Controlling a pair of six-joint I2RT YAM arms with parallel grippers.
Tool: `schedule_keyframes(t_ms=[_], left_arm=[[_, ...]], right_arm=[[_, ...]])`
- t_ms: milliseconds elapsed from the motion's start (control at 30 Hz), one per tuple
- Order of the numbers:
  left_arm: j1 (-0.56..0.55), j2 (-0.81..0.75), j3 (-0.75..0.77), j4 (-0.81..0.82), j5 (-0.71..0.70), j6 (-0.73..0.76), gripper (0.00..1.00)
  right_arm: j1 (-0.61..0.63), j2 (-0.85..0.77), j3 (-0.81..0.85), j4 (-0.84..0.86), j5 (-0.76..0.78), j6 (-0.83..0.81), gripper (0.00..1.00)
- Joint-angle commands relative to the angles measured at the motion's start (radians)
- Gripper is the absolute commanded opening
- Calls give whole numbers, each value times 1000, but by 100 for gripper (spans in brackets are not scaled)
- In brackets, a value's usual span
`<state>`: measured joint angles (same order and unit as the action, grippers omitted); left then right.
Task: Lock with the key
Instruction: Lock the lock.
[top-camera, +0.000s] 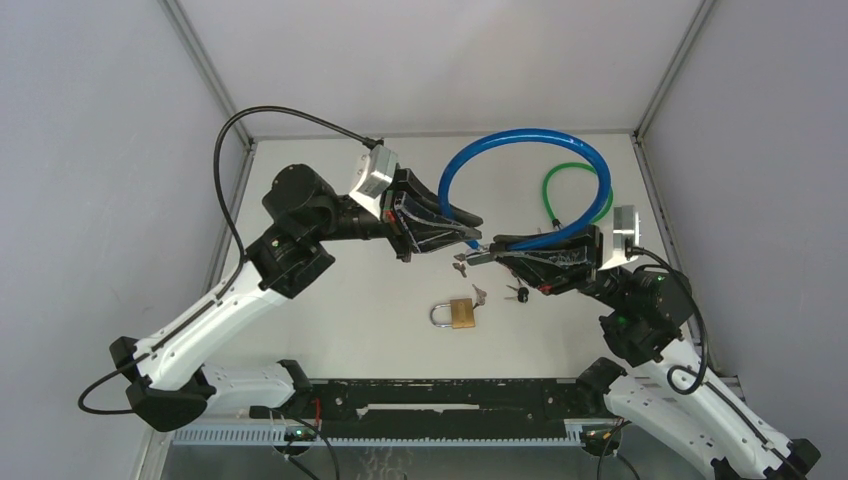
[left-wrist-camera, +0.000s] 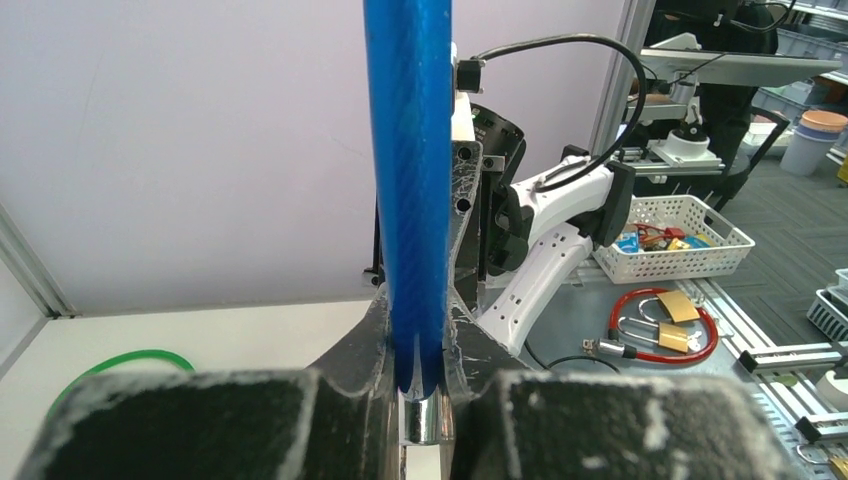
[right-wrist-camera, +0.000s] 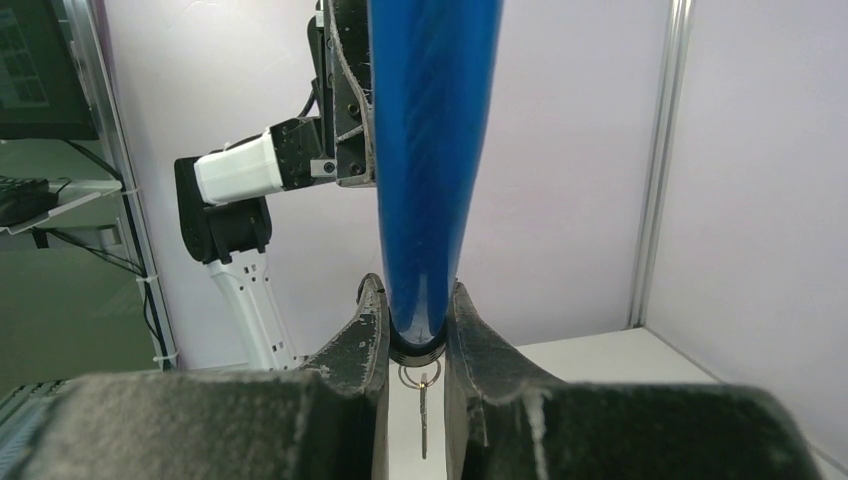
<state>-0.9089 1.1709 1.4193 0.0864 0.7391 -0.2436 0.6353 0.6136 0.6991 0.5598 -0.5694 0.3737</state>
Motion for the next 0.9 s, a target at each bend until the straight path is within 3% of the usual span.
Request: schedule_keyframes(t_ms=[0, 133, 267, 300, 333, 400, 433, 533, 700, 867], left_arm=[[11, -62, 54, 224, 13, 15, 0], [18, -60, 75, 202, 50, 21, 0], [10, -95, -26, 173, 36, 20, 0], [7, -101, -47, 168, 36, 17, 4], [5, -100, -64, 166, 38, 10, 18], [5, -100, -89, 162, 38, 10, 55], [5, -103, -101, 150, 28, 27, 67], [35, -126, -140, 101, 16, 85, 86], [83, -194, -272, -6, 53, 200, 96], [83, -194, -340, 18, -10, 229, 88]], right_arm=[[-20, -14, 1, -39, 35, -22, 0], [-23, -34, -20, -44, 53, -28, 0], [-23, -22, -20, 9, 51, -2, 0], [-23, -14, -19, 36, 50, 18, 0], [-22, -3, -15, 63, 46, 35, 0], [-23, 12, -11, 119, 46, 75, 0], [-23, 15, -11, 143, 50, 85, 0], [-23, 4, -6, 160, 61, 89, 0], [-23, -1, 18, 161, 40, 104, 0], [-20, 18, 26, 170, 25, 116, 0]])
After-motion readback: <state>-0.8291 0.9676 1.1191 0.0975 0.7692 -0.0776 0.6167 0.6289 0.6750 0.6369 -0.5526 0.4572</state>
